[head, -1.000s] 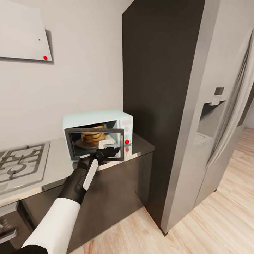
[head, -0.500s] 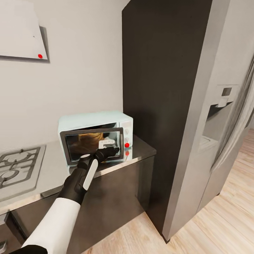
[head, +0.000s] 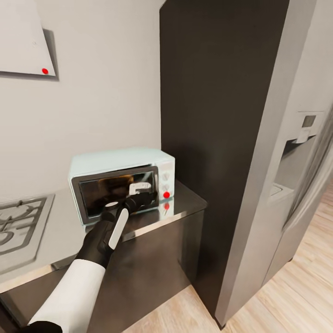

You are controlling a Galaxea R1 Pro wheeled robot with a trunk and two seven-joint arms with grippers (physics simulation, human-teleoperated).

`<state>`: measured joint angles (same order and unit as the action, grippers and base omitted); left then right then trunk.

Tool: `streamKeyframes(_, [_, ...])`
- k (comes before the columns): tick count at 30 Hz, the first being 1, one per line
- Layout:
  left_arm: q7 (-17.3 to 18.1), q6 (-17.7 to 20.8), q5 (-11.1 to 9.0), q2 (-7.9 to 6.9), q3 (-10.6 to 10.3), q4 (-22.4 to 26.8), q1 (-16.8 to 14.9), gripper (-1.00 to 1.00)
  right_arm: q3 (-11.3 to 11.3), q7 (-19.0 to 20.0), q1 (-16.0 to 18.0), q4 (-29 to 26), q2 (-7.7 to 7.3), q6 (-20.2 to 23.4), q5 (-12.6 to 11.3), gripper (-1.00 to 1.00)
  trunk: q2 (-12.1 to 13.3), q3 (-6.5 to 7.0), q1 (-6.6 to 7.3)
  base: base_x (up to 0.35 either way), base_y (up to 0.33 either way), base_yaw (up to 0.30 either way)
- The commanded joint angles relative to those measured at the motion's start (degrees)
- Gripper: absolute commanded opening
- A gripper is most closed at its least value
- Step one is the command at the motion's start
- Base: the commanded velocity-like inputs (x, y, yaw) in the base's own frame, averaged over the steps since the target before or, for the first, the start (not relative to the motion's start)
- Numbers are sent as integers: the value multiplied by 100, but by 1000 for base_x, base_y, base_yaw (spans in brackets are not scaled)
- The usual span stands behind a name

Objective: In the kitchen, take the popcorn bag from the countertop, put it into the microwave, and heat it until the popcorn is cooked so the cooked popcorn ends up inside the bag.

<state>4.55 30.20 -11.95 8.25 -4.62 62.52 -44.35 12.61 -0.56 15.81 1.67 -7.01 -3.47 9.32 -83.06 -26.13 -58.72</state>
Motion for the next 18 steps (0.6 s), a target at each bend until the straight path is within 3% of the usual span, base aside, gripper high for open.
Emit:
streamKeyframes(1, [6,30,-17,2,5,10,-4,100,49,-6,9,18,-2,-32,59,100,-3,-6,-1,151,0,0])
streamKeyframes(18, [9,30,-18,2,6,14,-4,100,49,-6,7,18,-2,-37,60,100,-3,-6,-1,135,0,0])
